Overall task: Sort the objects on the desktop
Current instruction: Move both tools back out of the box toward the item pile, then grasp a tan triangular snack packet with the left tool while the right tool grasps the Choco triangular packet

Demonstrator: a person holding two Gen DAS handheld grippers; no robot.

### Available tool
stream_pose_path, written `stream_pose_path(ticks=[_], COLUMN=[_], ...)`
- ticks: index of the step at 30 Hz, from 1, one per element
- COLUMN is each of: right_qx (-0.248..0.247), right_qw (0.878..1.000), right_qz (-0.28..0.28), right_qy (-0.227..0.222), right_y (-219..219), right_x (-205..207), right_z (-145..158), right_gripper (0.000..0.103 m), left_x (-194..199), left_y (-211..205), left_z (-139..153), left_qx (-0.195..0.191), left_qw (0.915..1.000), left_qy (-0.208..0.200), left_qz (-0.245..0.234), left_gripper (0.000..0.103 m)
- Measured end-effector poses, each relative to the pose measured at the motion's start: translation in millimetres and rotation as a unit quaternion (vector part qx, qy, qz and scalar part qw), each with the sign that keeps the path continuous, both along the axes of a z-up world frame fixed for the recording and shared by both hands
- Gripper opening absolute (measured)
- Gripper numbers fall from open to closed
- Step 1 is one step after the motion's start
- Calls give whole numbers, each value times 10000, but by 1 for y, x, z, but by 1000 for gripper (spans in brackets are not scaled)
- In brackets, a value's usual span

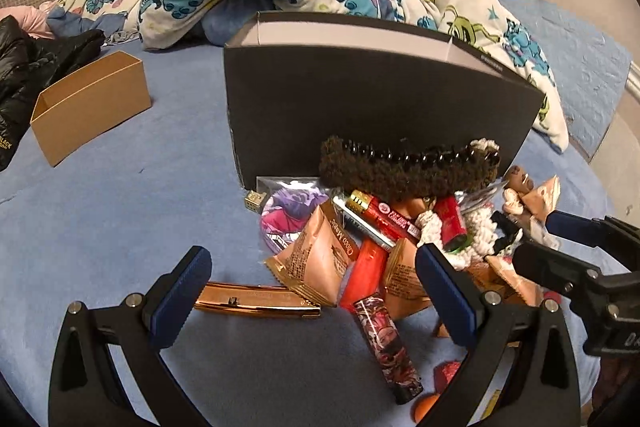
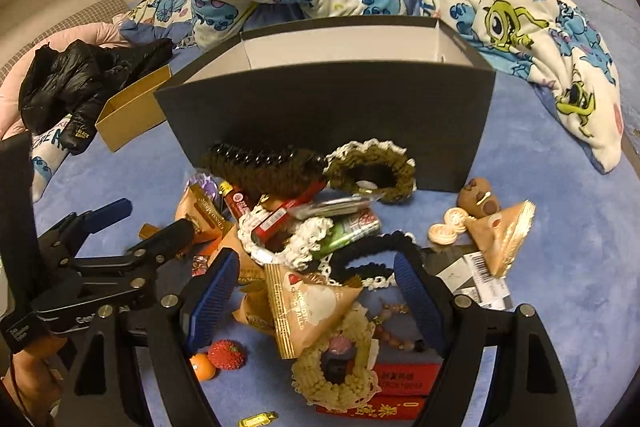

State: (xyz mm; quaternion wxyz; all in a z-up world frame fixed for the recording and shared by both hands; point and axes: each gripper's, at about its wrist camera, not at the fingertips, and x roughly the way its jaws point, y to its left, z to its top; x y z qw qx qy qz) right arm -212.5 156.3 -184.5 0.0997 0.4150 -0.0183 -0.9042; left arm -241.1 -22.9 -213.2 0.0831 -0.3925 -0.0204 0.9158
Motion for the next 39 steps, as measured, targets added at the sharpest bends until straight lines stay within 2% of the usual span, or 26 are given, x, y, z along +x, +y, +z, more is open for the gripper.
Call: stream_pose_path(ticks=[6,9,14,19,20,22,23,25,27,32,39], right_qx=[64,-90,-261,-211,-247,-267,-270,-246,-271,-204,-378], right_qw=[9999,9998,9994,9989,9989,9990,9990,9992,9991,9992,9985], right_qz=[33,-3,-9,27,6,-35,-35,-29,37,159,185], right_qy=[-132,-172,-235,-420,-410,-368,-352,-310,-314,-301,-342], right_y=[-2,2,7,6,6,7,8,8,7,0,3], right_x=[-1,-1,-2,-3,-2,-3,-3,-2,-3,-1,0], right_z=[-14,-20,-27,-40,-40,-39,-39,-38,-38,-37,-36], right_gripper=[82,82,82,82,82,82,82,79,75,66,54], left_x=[-8,-12,-16,-17,-18,-19,-20,-20,-21,-19,-17], left_y=[3,3,-4,-7,-8,-9,-8,-7,-7,-4,-2], left_z=[-13,-21,-32,-36,-36,-38,-39,-39,-39,-39,-38], left_qx=[-25,-37,172,178,189,197,96,41,36,-35,-51], left_qw=[10000,9999,9997,9997,9997,9996,9998,9998,9998,9998,9997], left_qy=[-69,-128,-185,-148,-154,-171,-195,-196,-207,-198,-186], left_qz=[-49,-54,32,-29,-38,-50,-24,-33,-50,-72,-123], left_gripper=[103,103,103,101,100,87,76,68,57,54,49])
